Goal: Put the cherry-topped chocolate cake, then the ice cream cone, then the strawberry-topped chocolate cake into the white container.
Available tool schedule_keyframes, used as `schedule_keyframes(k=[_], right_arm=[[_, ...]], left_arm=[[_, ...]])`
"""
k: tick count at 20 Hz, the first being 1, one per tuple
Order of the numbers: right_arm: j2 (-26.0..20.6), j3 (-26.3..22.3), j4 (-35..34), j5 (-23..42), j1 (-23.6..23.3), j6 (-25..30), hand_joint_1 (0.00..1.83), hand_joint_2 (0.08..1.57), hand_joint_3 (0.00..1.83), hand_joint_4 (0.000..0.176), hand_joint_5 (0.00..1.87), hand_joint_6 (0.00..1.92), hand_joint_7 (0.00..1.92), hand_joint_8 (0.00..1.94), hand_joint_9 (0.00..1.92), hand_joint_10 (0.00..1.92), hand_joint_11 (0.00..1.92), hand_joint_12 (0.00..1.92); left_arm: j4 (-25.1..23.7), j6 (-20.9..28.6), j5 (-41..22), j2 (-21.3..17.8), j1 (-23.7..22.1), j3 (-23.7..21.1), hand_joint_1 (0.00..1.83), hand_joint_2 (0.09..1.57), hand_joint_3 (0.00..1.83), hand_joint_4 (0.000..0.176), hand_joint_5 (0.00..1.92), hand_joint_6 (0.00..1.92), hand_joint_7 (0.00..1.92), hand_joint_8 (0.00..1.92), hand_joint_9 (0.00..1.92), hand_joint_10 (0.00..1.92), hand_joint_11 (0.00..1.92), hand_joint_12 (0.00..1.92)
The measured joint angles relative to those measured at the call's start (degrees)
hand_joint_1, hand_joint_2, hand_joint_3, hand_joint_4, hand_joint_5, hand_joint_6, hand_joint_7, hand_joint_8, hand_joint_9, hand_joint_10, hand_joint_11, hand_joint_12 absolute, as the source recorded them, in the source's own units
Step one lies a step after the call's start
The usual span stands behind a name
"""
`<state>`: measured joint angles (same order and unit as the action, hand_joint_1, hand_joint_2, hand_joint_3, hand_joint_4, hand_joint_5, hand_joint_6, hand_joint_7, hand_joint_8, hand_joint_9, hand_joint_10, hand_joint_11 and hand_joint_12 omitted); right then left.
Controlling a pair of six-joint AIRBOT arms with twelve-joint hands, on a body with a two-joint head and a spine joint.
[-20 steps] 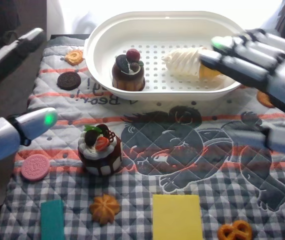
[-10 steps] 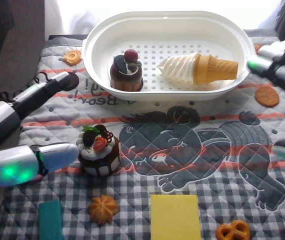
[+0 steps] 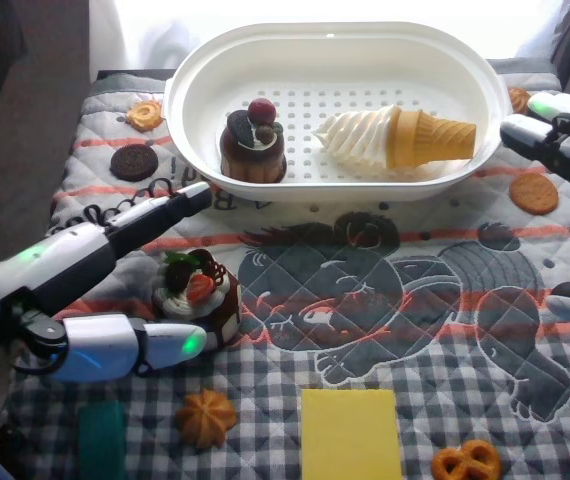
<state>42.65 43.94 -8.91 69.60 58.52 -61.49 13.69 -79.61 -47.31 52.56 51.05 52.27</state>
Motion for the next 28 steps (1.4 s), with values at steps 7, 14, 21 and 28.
schedule_keyframes(k=[7,14,21,28], right_arm=[[0.3,0.0,-1.1,0.3,1.1,0.2,0.60,1.21,0.01,0.000,0.00,0.00,0.01,0.00,0.12,0.04,0.00,0.98],[0.4,0.0,-2.6,1.7,2.8,1.0,0.54,1.24,0.01,0.000,0.00,0.00,0.01,0.00,0.11,0.05,0.00,1.06],[0.8,0.0,-3.2,2.4,3.5,1.3,0.50,1.25,0.00,0.000,0.00,0.00,0.03,0.00,0.00,0.41,0.00,1.16],[1.1,0.5,-3.5,2.6,3.6,1.5,0.51,1.23,0.00,0.000,0.00,0.00,0.00,0.00,0.00,0.32,0.00,1.20]], left_arm=[[-0.3,-0.1,0.3,0.3,-1.2,0.6,1.20,1.21,0.00,0.000,0.75,1.19,0.84,1.41,0.72,1.55,0.63,1.92],[-2.9,-0.5,-4.8,-0.9,-9.1,1.6,1.34,1.23,0.00,0.000,0.76,1.04,0.76,1.46,0.73,1.66,0.57,1.92],[-4.2,-3.6,9.4,9.1,-25.5,12.4,1.14,1.26,0.00,0.011,0.71,1.35,0.74,1.45,0.59,1.36,0.44,1.74],[1.9,-9.3,20.4,17.6,-30.4,20.8,1.12,1.30,0.00,0.000,0.66,1.40,0.64,1.61,0.26,1.55,0.08,1.92]])
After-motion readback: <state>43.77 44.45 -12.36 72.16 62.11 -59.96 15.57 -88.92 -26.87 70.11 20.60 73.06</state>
